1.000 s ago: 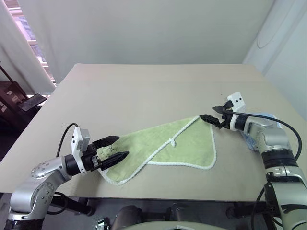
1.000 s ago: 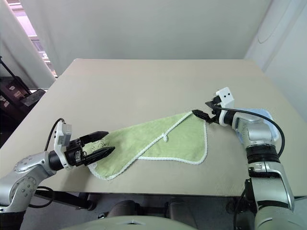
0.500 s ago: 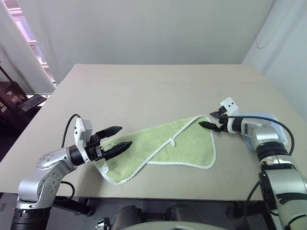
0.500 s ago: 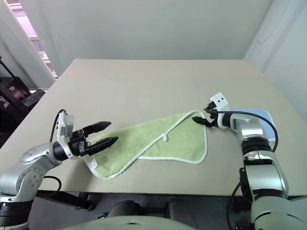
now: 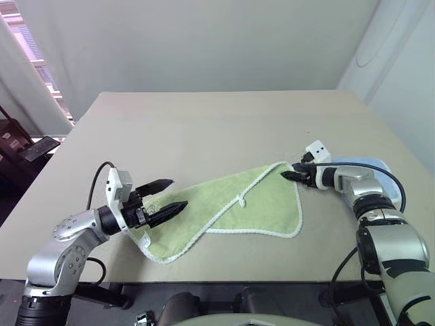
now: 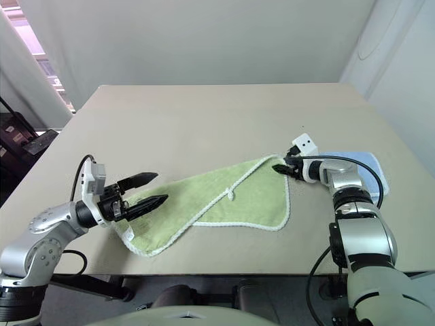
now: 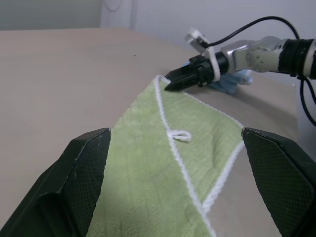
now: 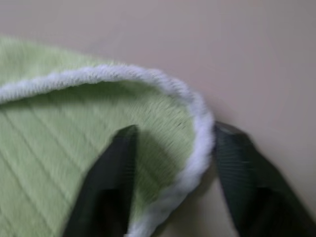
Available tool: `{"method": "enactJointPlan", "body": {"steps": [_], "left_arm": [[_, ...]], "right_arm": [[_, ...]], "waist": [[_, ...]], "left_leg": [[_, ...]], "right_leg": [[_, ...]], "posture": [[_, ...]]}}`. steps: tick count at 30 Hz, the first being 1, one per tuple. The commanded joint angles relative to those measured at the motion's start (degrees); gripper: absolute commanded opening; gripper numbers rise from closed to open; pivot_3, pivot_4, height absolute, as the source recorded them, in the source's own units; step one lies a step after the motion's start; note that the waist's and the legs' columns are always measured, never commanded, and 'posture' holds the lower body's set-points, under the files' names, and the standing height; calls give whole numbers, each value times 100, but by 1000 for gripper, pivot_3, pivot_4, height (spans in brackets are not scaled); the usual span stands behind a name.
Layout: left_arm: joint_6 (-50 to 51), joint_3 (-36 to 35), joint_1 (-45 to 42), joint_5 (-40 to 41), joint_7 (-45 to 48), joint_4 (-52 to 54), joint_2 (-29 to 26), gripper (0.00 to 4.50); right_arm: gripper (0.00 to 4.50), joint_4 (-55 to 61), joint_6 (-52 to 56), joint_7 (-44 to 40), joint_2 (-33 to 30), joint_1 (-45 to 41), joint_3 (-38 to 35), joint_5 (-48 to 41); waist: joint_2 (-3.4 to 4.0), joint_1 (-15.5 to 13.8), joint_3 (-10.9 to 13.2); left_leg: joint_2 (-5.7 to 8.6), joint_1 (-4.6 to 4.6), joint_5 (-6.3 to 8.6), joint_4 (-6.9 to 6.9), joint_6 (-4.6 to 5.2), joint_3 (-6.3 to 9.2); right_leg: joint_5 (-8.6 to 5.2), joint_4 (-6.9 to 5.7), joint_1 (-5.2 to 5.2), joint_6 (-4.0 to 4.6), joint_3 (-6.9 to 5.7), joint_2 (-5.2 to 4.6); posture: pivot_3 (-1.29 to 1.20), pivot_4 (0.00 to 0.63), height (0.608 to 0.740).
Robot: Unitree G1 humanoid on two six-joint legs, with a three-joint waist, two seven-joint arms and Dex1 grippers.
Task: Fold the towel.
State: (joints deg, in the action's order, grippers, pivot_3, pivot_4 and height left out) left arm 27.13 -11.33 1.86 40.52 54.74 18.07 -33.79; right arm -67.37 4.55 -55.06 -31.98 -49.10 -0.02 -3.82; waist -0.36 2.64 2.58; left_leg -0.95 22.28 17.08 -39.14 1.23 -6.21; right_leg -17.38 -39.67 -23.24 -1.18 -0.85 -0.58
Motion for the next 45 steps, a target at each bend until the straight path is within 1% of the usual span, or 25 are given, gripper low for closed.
{"method": "enactJointPlan", "body": {"steps": [1, 3, 4, 9, 12, 15, 18, 20, 21, 23, 26, 29, 32, 35, 38, 45], "left_arm": [[-138, -106, 30, -45, 43, 1, -77, 4500], [-201, -96, 11, -97, 71, -83, -70, 4500], [-227, -98, -7, -118, 78, -128, -62, 4500], [-317, -42, -36, -169, 139, -206, -48, 4500], [-320, -122, 68, -154, 223, -208, -103, 4500], [-174, -272, 196, -27, 287, -2, -260, 4500], [-19, -287, 409, 55, 326, 345, -453, 4500], [26, -260, 644, 61, 338, 585, -544, 4500], [41, -262, 717, 72, 335, 653, -571, 4500], [76, -241, 858, 65, 301, 776, -604, 4500], [62, -136, 1043, -71, 309, 931, -687, 4500], [-19, 73, 1166, -352, 382, 874, -828, 4500], [-147, 117, 1243, -479, 381, 768, -791, 4500], [-331, 157, 1203, -654, 365, 609, -738, 4500], [-685, 361, 1063, -1014, 332, 277, -601, 4500], [-1492, 962, 624, -1813, 126, -551, -86, 4500]], "right_arm": [[989, -3, -125, 89, 53, -406, -341, -208], [242, -30, -116, 179, 86, -513, -467, -273], [37, -37, -99, 176, 98, -533, -483, -262], [37, 30, -143, 55, 118, -481, -424, -145], [37, 412, -66, -311, 50, -378, -409, -225], [37, 1631, 350, -733, -88, 0, -496, -547], [37, 3113, 1114, -784, -190, 502, -597, -933], [37, 4341, 1700, -645, -254, 860, -768, -1296], [37, 4760, 1913, -564, -268, 981, -826, -1411], [37, 5347, 2212, -288, -269, 1056, -961, -1569], [37, 5822, 2476, 156, -210, 930, -1123, -1732], [37, 6014, 2482, 557, -143, 612, -1076, -1687], [37, 5793, 2478, 955, -105, 107, -891, -1479], [37, 5558, 2389, 1125, -59, -177, -732, -1331], [37, 5288, 2287, 1262, 49, -368, -660, -1272], [37, 4870, 2191, 1581, 217, -672, -629, -1191]], "waist": [[1, -2, 0], [1, -3, 0], [1, -3, 0], [2, -9, 0], [2, -6, 1], [3, -5, 1], [5, -10, 2], [10, -8, 2], [13, -8, 4], [14, -10, 4], [15, -12, 4], [19, -8, 7], [29, 3, 13], [27, -8, 12], [27, -25, 12], [29, -13, 13]], "left_leg": [[0, 0, 0, 0, 0, 0], [0, 0, 0, 0, -1, 0], [0, 0, -1, 0, -1, 0], [0, 2, -1, 0, -2, 0], [0, 2, -1, 0, -2, 0], [-1, 2, 0, 2, -1, 0], [-2, 7, 0, 6, -1, 1], [-3, 7, 1, 9, -2, 2], [-2, 7, 1, 10, -2, 2], [-3, 6, 2, 10, -3, 2], [-2, 4, 2, 10, -5, 2], [-1, 3, 5, 10, -10, 1], [-1, 4, 3, 9, -8, 1], [-1, 8, 1, 15, -6, 1], [-1, 10, 1, 20, -5, 1], [0, 16, 1, 19, -2, -2]], "right_leg": [[0, 0, 0, 0, 0, 0], [0, -1, 0, 0, 0, -1], [0, -1, 0, 0, 0, -1], [0, -1, -2, 0, 0, -3], [0, -1, -3, 1, 0, -4], [0, -2, -6, 1, 0, -4], [0, -3, -12, 0, 0, -6], [0, -2, -12, 0, 0, -7], [0, -2, -12, 0, 0, -8], [-1, -2, -14, 1, 0, -8], [-10, -4, -13, 21, 0, -9], [-12, -3, -14, 27, 0, -13], [-20, -3, -18, 44, 1, -13], [-24, -3, -25, 51, 0, -11], [-25, -1, -26, 52, -1, -11], [-22, 7, -23, 45, -1, -12]], "posture": [[0, 0, 724], [0, 0, 724], [0, 0, 724], [0, 0, 724], [0, 0, 724], [0, 0, 724], [0, 0, 724], [0, 0, 724], [0, 0, 724], [0, 0, 724], [0, 0, 724], [0, 0, 724], [0, 0, 724], [0, 0, 724], [0, 0, 724], [0, 0, 724]]}}
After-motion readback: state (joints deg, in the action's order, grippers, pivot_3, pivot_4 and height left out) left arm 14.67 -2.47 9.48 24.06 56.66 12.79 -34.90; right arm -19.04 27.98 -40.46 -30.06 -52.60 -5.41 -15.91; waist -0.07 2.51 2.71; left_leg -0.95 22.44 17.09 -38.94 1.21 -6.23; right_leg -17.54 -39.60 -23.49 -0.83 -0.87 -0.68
